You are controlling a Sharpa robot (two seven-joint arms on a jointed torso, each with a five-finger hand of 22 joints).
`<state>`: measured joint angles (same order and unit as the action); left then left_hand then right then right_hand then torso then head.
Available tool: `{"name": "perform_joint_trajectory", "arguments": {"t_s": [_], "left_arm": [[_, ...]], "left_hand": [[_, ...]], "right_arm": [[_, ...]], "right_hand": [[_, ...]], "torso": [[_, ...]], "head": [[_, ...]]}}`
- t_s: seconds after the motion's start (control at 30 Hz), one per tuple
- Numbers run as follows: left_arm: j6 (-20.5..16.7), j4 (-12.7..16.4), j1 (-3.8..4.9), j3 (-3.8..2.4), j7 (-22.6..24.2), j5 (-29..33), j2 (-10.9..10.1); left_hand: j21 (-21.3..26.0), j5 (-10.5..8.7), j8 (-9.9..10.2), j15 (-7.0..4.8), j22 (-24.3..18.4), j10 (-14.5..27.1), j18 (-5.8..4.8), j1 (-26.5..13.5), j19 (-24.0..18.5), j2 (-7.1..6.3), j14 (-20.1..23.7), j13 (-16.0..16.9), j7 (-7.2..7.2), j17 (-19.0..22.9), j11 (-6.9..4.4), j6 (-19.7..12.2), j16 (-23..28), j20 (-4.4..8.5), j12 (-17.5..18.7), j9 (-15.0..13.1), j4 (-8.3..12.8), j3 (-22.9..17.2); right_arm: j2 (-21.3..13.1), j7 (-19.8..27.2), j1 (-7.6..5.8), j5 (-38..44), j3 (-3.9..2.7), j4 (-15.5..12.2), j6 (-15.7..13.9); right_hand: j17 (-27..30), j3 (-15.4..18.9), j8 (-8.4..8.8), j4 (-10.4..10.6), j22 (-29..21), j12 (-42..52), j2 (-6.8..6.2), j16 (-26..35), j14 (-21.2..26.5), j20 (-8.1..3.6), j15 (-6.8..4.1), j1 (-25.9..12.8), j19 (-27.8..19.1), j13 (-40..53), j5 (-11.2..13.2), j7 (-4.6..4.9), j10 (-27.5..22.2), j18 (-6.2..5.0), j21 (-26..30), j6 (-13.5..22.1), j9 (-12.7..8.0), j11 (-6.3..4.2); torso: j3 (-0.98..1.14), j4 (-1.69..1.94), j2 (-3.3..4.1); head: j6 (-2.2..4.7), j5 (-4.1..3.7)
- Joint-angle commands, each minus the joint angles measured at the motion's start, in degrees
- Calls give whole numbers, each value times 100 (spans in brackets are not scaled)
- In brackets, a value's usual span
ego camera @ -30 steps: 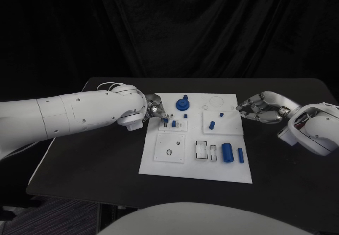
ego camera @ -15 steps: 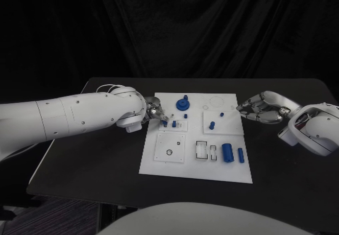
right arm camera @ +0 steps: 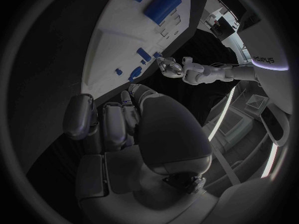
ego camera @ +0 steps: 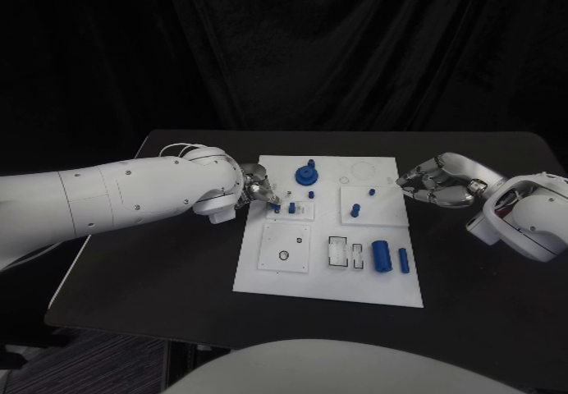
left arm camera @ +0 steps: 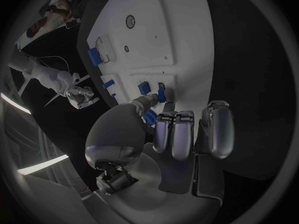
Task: Assemble the parts on the task board
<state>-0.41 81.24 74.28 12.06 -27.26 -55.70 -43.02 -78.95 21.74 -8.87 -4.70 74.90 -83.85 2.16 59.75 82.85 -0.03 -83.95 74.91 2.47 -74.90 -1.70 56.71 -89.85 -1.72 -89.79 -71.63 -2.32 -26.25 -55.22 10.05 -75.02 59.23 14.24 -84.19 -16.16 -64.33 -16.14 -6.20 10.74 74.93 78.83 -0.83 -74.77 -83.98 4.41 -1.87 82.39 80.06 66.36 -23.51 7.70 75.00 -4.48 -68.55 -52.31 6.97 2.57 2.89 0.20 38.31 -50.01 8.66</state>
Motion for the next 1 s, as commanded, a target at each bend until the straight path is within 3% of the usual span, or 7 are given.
{"name": "perform_joint_trajectory", "arguments": {"t_s": [0.03, 0.6, 0.63, 0.83, 0.9, 0.93, 1.0], "left_arm": [[83, 35, -32, 2, -5, -54, -8], [58, 78, -108, 2, 20, -225, -16], [62, 80, -114, 2, 19, -226, -17], [48, 69, -143, 2, 32, -228, -16], [36, 66, -150, 2, 42, -228, -14], [29, 66, -154, 2, 47, -228, -14], [27, 66, -159, 2, 54, -228, -12]], "left_hand": [[26, -33, -44, -14, 680, -615, 116, -48, -13, 18, -605, 1509, -30, -1510, -25, 6, -15, 11, -21, -15, -32, 11], [35, -61, -64, -16, 676, -615, 118, -54, -18, 35, -605, 1509, -34, -1510, -29, 22, -15, 12, -21, -35, -47, 11], [42, -144, -78, -19, 676, -615, 119, -63, -20, 42, -605, 1509, -36, -1510, -32, 19, -15, 13, -21, -57, -65, 21], [50, -191, -83, -20, 673, -615, 121, -63, -24, 47, -605, 1509, -37, -1510, -33, 13, -15, 14, -21, -69, -72, 24], [56, -411, -89, -19, 675, -615, 121, -85, -25, 58, -605, 1509, -36, -1510, -32, 0, -15, 14, -21, -87, -110, 54], [70, -702, -88, -12, 670, -615, 122, -160, -31, 66, -605, 1509, -26, -1510, -25, -7, -15, 10, -21, -93, -198, 126], [74, -840, -71, -5, 674, -615, 122, -242, -30, 50, -605, 1509, -7, -1510, -10, -30, -15, 7, -21, -86, -292, 225]], "right_arm": [[-9, -103, 15, -5, -4, -10, 39], [-2, -160, 16, -5, -4, -4, 88], [-2, -164, 16, -5, -4, -4, 91], [3, -176, 19, -5, -4, 1, 106], [5, -180, 21, -5, -4, 1, 112], [7, -183, 21, -5, -4, 2, 118], [9, -189, 23, -5, -4, 3, 128]], "right_hand": [[5, -40, -6, 9, 187, -15, -4, 30, -16, 0, 17, 35, -41, -5, -24, -1, -33, -88, 34, -34, -7, 4], [26, -52, -4, 1, 178, -24, -6, 44, -10, 0, 18, 35, -49, -21, -37, 0, -45, -92, 54, -31, -9, 4], [26, -52, -4, 1, 178, -24, -6, 44, -10, 0, 18, 35, -49, -21, -37, 0, -45, -92, 54, -31, -9, 4], [26, -52, -4, 1, 178, -24, -6, 44, -10, 0, 18, 35, -49, -21, -37, 0, -45, -92, 54, -31, -9, 4], [26, -52, -4, 1, 178, -24, -6, 44, -10, 0, 18, 35, -49, -21, -37, 0, -45, -92, 54, -31, -9, 4], [26, -52, -4, 1, 178, -24, -6, 44, -10, 0, 18, 35, -49, -21, -37, 0, -45, -92, 54, -31, -9, 4], [26, -52, -4, 1, 178, -24, -6, 44, -10, 0, 18, 35, -49, -21, -37, 0, -45, -92, 54, -31, -9, 4]], "torso": [[3, -1, 0], [-2, -2, 5], [-2, -2, 5], [-1, -1, 5], [-1, -2, 4], [-1, -2, 4], [-1, -1, 4]], "head": [[1, 5], [1, 31], [1, 28], [1, 40], [1, 38], [1, 38], [1, 38]]}}
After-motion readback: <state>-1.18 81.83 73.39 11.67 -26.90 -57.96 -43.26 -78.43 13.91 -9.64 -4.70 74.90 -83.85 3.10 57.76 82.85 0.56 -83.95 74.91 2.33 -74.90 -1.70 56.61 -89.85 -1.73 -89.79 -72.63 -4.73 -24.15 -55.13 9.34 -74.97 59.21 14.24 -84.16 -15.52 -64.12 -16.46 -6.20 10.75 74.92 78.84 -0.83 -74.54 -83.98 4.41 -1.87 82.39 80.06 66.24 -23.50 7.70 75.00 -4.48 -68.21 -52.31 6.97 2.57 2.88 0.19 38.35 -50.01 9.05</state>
